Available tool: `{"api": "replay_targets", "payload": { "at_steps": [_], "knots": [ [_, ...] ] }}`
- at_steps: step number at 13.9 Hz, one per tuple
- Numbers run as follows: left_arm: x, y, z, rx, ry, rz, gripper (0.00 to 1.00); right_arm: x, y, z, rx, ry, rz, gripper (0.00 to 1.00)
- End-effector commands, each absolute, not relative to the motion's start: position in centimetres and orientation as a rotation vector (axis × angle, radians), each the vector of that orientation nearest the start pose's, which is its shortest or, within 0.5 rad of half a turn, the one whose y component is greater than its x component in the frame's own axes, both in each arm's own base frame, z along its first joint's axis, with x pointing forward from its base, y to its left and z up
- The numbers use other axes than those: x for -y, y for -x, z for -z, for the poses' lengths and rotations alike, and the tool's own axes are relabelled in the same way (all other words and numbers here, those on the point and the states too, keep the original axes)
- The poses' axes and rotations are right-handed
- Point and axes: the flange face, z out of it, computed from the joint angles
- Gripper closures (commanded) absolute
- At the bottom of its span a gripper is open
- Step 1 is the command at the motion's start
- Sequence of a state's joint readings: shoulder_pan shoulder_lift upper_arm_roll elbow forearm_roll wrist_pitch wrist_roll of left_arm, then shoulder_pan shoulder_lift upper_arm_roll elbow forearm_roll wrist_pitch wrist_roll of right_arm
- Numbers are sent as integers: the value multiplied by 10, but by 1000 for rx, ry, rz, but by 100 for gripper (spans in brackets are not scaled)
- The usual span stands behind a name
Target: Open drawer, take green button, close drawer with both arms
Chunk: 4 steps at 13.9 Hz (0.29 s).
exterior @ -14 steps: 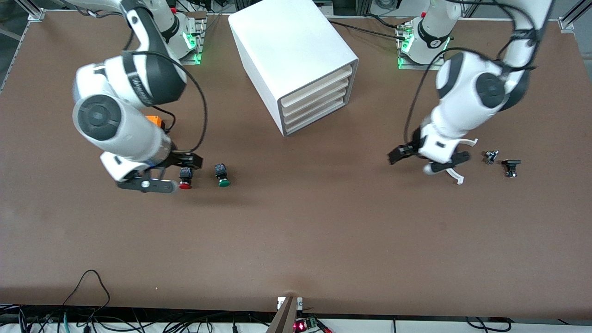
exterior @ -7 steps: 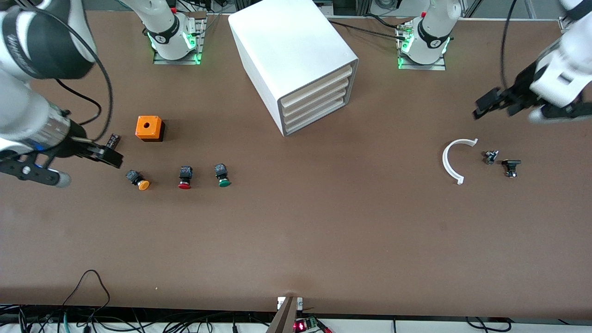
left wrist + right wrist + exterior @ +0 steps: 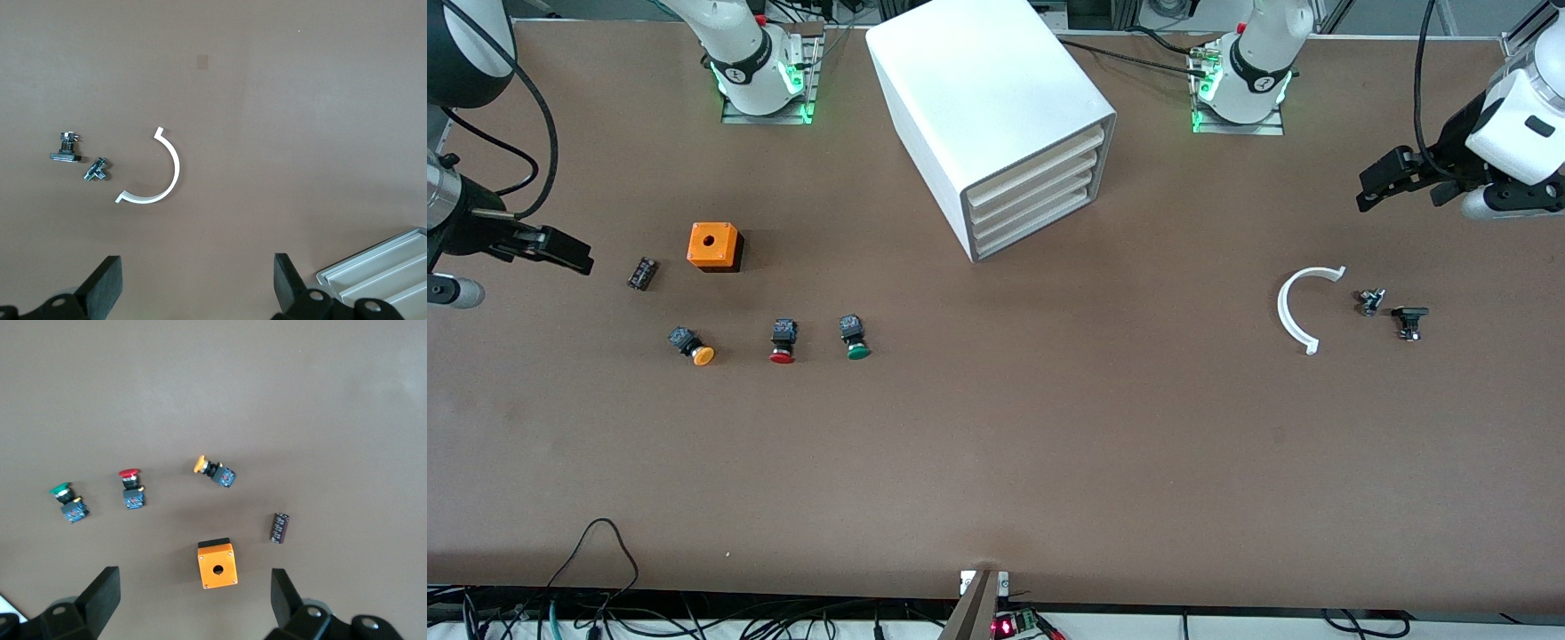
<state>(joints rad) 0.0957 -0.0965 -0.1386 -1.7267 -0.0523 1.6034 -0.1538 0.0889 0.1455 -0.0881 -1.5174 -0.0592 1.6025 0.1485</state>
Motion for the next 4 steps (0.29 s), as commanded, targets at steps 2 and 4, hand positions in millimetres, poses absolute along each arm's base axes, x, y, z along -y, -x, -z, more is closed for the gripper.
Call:
{"api": "replay_targets", "payload": {
  "at_steps": [2, 4],
  "knots": [
    [31, -527, -614, 140, 3149, -39, 0, 11, -532, -571, -189, 3190, -30, 0],
    [31, -527, -615, 137, 3149, -34, 0, 11, -534, -570, -39, 3191, -29, 0]
  ]
}}
